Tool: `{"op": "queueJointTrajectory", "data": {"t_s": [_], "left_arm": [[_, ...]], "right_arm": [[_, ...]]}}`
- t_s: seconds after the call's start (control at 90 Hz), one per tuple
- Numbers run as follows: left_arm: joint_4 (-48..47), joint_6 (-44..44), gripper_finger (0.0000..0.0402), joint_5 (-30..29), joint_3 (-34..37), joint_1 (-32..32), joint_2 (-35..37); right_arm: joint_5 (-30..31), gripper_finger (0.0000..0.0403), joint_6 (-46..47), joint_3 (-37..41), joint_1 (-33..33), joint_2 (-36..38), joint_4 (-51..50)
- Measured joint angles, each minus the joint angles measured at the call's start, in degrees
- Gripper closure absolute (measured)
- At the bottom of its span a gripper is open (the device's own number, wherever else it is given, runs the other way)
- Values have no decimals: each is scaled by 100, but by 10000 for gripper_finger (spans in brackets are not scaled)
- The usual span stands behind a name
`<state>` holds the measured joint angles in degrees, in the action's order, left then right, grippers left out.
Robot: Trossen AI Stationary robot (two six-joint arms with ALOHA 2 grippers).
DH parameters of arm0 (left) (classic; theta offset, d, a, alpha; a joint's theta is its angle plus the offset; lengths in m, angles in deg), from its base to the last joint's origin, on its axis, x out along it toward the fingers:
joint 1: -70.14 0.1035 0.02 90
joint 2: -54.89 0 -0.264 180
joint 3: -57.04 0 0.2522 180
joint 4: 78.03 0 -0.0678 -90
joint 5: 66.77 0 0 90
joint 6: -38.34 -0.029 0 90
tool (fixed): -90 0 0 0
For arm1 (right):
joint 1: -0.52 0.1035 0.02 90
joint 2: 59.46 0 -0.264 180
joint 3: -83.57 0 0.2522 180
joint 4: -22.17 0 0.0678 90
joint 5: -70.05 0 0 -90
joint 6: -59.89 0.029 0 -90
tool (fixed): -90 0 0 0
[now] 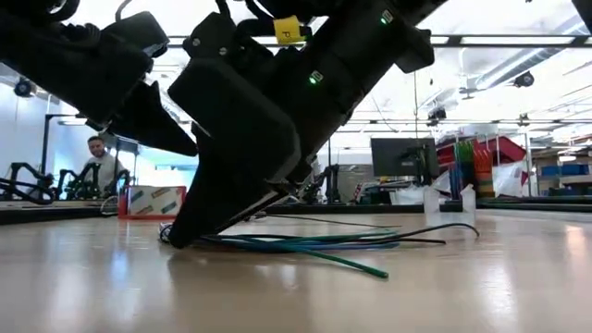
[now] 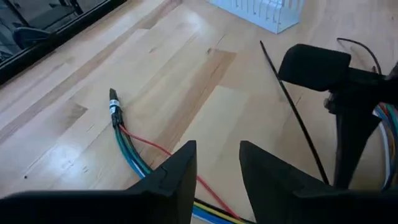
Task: Ziptie cables
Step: Put the black zip tie cables on the white cable duct
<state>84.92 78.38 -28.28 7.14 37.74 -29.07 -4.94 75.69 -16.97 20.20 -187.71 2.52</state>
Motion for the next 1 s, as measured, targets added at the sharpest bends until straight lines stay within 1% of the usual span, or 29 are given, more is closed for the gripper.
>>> {"op": "queueJointTrajectory", "data": {"t_s": [0.111, 0.211, 0.322, 0.444, 0.578, 0.767, 1.0], "left_arm": [[31, -40, 301, 2, 0, 0, 0], [31, -38, 301, 5, 0, 0, 0], [35, -36, 296, 36, 0, 0, 0], [56, -36, 290, 45, 0, 0, 0], [75, -33, 286, 46, 0, -2, 0], [92, -33, 290, 46, -2, -2, 0], [131, -33, 302, 46, -2, -2, -2]], "right_arm": [[-3, 138, -41, -11, -17, 13, 3], [0, 122, -30, -11, -16, 0, 8], [11, 121, 143, 41, 5, -17, 6], [39, 137, 492, 142, 5, -13, 63], [29, 179, 660, 240, 5, 0, 65], [-34, 272, 689, 359, -2, 26, -126], [-468, 374, 401, 442, -6, 24, -170]]}}
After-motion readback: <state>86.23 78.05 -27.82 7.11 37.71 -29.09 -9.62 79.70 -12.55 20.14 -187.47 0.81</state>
